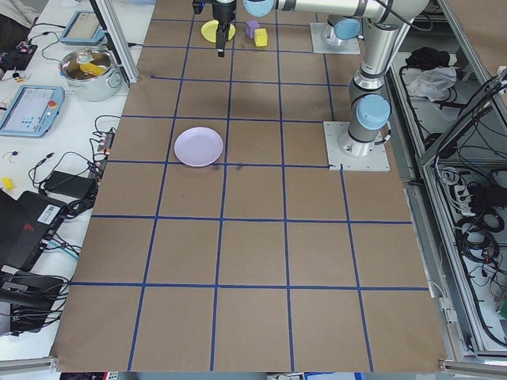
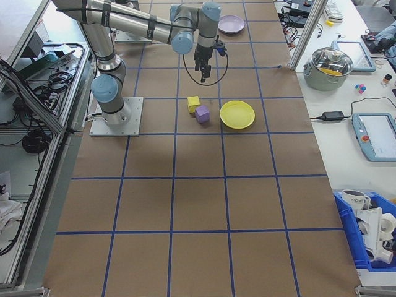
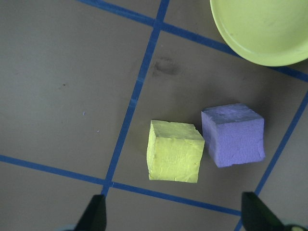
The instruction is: Sort blocks by color into plates
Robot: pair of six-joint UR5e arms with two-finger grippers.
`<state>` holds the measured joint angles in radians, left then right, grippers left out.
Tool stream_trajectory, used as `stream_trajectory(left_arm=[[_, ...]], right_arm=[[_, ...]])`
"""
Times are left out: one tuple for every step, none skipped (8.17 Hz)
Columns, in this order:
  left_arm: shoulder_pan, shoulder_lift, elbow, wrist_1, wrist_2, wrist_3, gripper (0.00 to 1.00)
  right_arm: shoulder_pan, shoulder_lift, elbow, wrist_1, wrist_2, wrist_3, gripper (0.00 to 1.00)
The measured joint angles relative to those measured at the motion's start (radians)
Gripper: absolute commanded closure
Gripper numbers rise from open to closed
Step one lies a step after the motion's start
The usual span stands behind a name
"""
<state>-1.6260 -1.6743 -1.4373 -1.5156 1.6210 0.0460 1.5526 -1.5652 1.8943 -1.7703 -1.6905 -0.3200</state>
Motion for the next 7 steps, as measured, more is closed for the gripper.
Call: stream_trajectory(left_arm=[[0.000,0.000,0.000,0.000,0.000,0.000,0.00],[0.000,-0.001,0.000,0.000,0.000,0.000,0.00],[0.000,-0.001,0.000,0.000,0.000,0.000,0.00],[0.000,-0.002,-0.001,0.000,0.000,0.001,0.00],[0.000,-0.002,-0.001,0.000,0.001,0.001,0.00],[0.000,-0.002,-0.001,0.000,0.001,0.001,0.00],[0.000,-0.002,-0.001,0.000,0.001,0.002,0.00]], right_arm=[[0.000,0.004,0.087,-0.090,-0.023,-0.028,0.00],[0.000,0.014,0.166,-0.181,-0.050,-0.056,0.00],[-0.002,0.023,0.227,-0.257,-0.068,-0.072,0.00],[-0.008,0.031,0.258,-0.302,-0.075,-0.081,0.00],[-0.014,0.047,0.272,-0.326,-0.076,-0.084,0.00],[-0.017,0.065,0.278,-0.343,-0.079,-0.087,0.00],[-0.018,0.079,0.280,-0.352,-0.082,-0.087,0.00]])
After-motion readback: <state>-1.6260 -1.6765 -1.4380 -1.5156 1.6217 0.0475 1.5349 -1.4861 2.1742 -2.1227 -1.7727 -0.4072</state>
